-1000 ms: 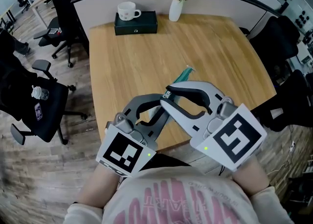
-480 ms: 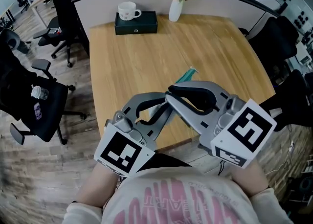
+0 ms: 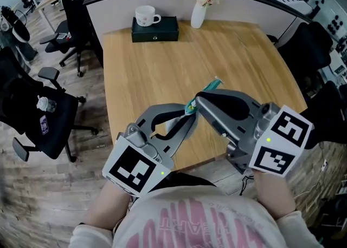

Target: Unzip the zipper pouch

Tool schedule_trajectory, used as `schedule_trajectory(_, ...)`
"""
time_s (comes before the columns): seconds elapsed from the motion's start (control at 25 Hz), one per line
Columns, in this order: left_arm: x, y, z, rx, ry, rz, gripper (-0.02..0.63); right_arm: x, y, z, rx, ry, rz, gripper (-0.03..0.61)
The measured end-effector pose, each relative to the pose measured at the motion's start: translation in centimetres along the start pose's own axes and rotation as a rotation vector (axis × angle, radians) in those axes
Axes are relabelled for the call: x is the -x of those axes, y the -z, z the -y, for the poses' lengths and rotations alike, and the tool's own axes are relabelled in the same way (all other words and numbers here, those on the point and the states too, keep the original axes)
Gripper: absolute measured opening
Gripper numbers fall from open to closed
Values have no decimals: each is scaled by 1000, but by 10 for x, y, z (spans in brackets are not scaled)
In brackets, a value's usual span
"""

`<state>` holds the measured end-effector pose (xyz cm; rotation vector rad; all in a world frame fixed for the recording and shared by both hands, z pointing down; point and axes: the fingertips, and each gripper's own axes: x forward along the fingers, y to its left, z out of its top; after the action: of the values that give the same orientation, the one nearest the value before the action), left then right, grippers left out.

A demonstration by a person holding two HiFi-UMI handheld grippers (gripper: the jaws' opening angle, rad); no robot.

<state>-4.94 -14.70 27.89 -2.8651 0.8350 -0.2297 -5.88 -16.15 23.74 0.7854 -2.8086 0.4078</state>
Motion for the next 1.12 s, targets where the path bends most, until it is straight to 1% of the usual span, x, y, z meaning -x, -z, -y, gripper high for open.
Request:
schedule_trajectory(0.24,0,3,-4,9,-16,-5,12,0,2,6,-11,17,37,-2)
schedule_trajectory(0.36,-8,2,-8,17,-40,-5,12,2,1,15,-20,4,54,-2)
schedule_trajectory(0.48,-18,1,-11,31,-69,-9,12,6,-1,26,-19,-17,61,-2)
schedule_trajectory(0.72,-41,-8,-22,70,-158,-14,12,14,-14,50,-15,-86,61,-2)
schedule_trajectory(0.88,-51,-10,-29,113,-208,-13,12,21,-22,72,-48,-119,77,-2)
schedule_trajectory(1.12,-64,-22,-35,93,-254,-13,12,28,-31,87,-49,-174,91,-2)
